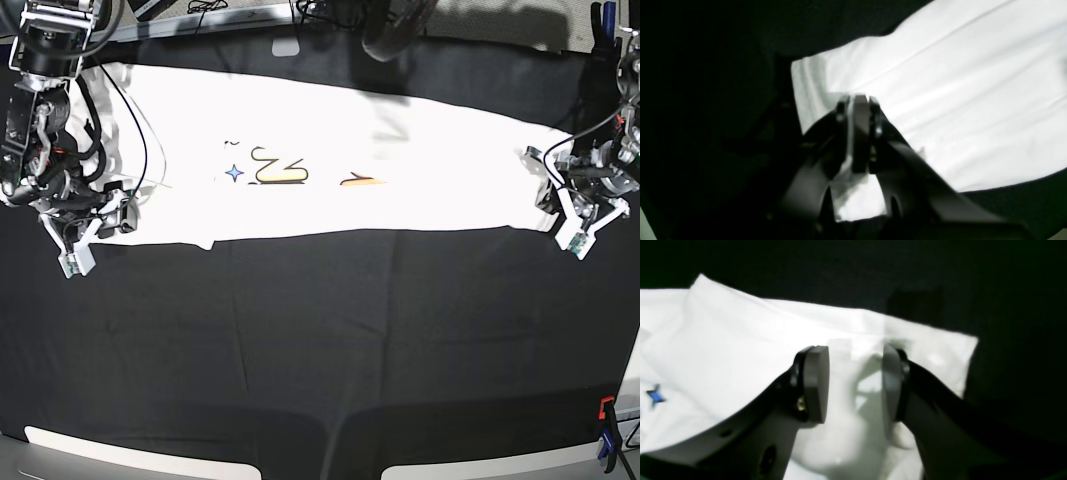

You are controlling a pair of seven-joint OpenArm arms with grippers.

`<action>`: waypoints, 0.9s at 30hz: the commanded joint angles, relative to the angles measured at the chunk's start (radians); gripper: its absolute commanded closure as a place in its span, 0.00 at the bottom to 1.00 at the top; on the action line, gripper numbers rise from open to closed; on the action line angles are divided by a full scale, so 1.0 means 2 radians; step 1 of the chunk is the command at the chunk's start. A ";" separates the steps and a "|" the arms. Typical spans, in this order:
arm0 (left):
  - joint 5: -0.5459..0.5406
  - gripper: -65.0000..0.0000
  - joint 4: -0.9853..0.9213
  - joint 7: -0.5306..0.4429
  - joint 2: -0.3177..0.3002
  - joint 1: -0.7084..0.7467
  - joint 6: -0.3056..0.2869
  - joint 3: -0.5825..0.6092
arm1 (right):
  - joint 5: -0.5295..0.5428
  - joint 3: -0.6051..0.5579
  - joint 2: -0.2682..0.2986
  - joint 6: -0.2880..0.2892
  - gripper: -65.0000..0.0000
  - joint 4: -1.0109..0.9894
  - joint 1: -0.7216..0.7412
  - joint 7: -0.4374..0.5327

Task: Layout the t-shirt on the table in an organized manner, then fold the t-shirt properly
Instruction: 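Hold the folded strip ends with both grippers and adjust the right gripper grip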

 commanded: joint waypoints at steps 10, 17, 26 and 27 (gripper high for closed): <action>-0.001 1.00 0.008 -0.007 -0.009 -0.006 0.003 -0.005 | -0.025 0.003 0.011 -0.042 0.61 0.007 0.009 0.006; -0.001 1.00 0.008 -0.006 -0.009 -0.006 0.003 -0.005 | -0.025 0.003 -0.015 -0.040 0.69 0.004 0.009 -0.020; -0.001 1.00 0.008 -0.006 -0.009 -0.006 0.003 -0.005 | -0.027 0.004 -0.030 -0.038 1.00 0.005 0.009 -0.020; -0.001 1.00 0.008 -0.006 -0.009 -0.006 0.003 -0.005 | -0.027 0.004 -0.030 -0.038 1.00 0.005 0.009 -0.020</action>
